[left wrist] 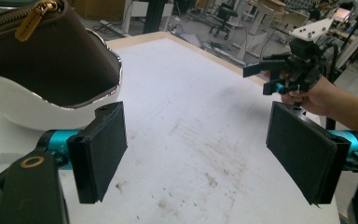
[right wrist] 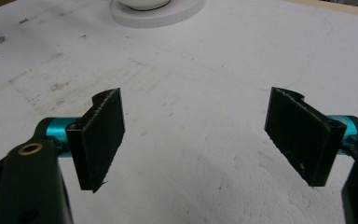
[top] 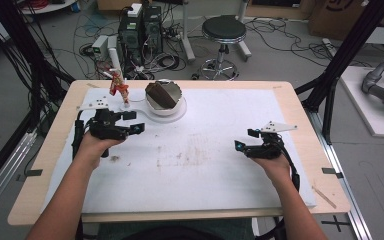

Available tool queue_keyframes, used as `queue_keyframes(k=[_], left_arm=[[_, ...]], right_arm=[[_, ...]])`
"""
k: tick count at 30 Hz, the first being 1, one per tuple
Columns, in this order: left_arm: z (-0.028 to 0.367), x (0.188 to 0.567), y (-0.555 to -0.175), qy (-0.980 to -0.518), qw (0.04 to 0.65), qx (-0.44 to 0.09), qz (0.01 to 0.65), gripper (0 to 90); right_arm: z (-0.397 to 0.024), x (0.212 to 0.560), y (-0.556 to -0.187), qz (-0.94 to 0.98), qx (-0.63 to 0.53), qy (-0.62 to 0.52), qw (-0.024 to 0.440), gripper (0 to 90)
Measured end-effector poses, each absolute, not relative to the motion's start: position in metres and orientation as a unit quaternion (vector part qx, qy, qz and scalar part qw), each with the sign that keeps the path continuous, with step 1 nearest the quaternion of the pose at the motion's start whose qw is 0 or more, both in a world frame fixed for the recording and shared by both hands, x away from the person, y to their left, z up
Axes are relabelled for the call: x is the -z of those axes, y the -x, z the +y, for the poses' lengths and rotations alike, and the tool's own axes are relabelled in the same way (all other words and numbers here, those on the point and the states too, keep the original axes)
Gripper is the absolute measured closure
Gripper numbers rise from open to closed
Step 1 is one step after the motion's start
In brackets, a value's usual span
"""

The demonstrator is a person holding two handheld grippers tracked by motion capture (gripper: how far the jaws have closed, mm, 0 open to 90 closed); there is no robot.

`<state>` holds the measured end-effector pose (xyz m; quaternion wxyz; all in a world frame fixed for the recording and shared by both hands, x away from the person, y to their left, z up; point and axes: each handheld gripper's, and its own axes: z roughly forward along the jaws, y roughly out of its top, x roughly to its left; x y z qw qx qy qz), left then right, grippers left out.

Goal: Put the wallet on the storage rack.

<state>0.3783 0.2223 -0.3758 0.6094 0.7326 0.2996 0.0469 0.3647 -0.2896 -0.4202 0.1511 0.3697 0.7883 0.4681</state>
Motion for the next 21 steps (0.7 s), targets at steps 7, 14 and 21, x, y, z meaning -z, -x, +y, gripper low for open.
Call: queue_keyframes(k=[7,14,21], left_arm=[[0.222,0.383,-0.365,-0.74,0.602,-0.056,0.295,18.0],[0.219,0.398,-0.356,-0.749,0.59,-0.055,0.296,17.5],[0.22,0.409,-0.356,-0.761,0.572,-0.067,0.298,17.5]], right_arm=[[-0.291,0.42,-0.365,0.787,-0.47,-0.372,0.15,20.2],[-0.293,0.42,-0.366,0.784,-0.475,-0.373,0.147,20.2],[-0.296,0.42,-0.366,0.782,-0.476,-0.375,0.149,20.2]])
